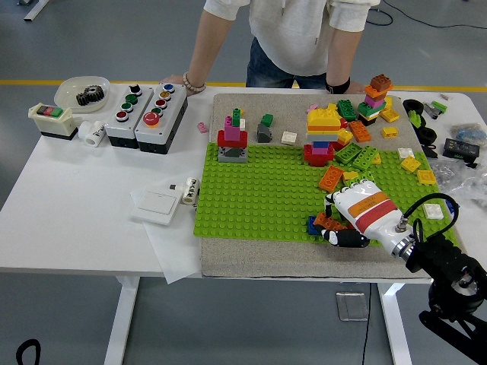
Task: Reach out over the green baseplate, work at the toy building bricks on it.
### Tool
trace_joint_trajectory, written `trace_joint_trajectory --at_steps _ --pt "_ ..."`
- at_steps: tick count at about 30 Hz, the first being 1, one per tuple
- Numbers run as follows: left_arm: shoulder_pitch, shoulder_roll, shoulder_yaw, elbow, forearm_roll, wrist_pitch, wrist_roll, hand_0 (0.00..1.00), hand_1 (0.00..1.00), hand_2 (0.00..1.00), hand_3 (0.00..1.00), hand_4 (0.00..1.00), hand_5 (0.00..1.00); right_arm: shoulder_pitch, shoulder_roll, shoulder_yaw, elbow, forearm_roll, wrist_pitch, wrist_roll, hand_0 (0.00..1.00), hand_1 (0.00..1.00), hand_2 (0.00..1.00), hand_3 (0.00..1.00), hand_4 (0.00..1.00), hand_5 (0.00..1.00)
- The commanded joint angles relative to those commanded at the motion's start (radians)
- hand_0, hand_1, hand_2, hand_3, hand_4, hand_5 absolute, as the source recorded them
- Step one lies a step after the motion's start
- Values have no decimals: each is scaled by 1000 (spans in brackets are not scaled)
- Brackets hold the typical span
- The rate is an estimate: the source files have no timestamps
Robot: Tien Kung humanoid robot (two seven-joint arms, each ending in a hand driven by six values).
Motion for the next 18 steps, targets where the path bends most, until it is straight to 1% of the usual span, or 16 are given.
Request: trace_joint_trajectory --at_steps 1,18 --pt "0 0 0 0 0 0 0 615 646 701 613 666 661 0 1 -1 -1 0 0 0 159 175 273 421 713 486" --pt "2 1 -3 0 7 -2 3 613 645 702 613 666 662 5 10 -15 5 0 -7 9 157 173 272 423 714 470"
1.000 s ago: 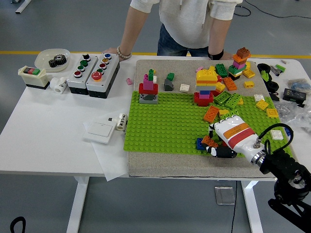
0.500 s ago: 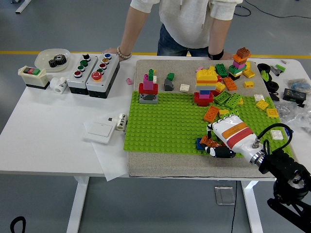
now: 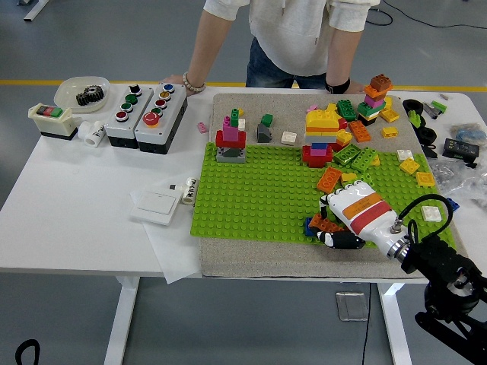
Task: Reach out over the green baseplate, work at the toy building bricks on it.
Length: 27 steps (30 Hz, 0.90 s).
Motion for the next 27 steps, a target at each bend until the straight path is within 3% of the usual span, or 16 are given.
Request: trace_joint_trajectory --at_steps 18,27 --pt "-1 0 3 1 -5 3 -1 610 649 700 613 666 661 -3 -7 7 7 0 -27 16 159 177 276 433 725 454" --pt "-3 0 4 1 -5 4 -1 609 648 700 613 665 660 23 -14 -27 4 0 -39 68 159 179 275 434 722 456"
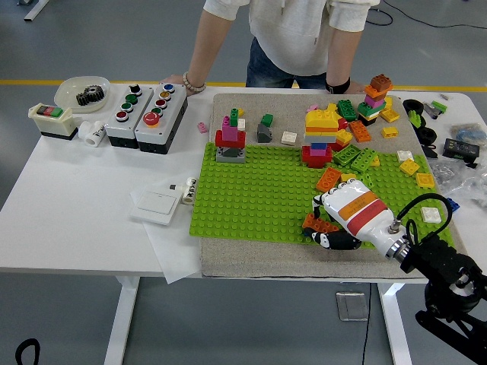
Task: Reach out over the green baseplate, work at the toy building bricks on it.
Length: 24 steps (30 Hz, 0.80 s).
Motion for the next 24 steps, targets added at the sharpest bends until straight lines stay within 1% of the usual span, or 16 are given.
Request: trace_joint_trajectory --at_steps 9,16,24 --pt "-3 1 2 0 -2 1 -1 608 648 700 613 666 661 33 -7 -27 -19 0 -30 49 160 180 278 436 720 459" --pt "-3 1 3 -1 -2 2 0 607 648 700 613 667 662 51 -3 -44 -40 0 -41 60 160 184 283 441 718 469" --pt "-6 0 2 -2 1 0 0 607 648 700 613 667 662 73 6 -77 -80 0 -56 78 161 186 285 443 717 474"
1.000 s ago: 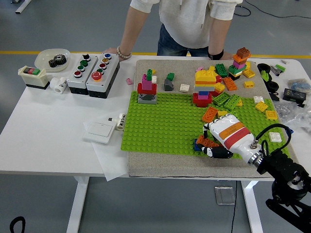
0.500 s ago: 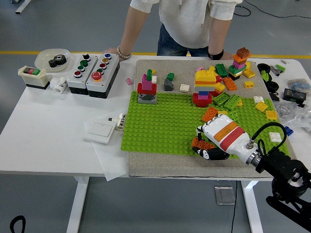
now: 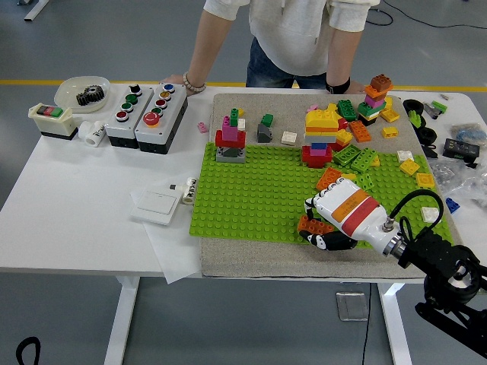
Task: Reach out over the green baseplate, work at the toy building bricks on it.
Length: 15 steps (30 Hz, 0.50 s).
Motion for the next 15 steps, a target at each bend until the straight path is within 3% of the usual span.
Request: trace_joint_trajectory --at_steps 15 --pt "-6 3 0 0 1 0 -1 606 646 696 613 666 661 32 -3 -25 -28 0 -49 10 163 188 289 447 711 489"
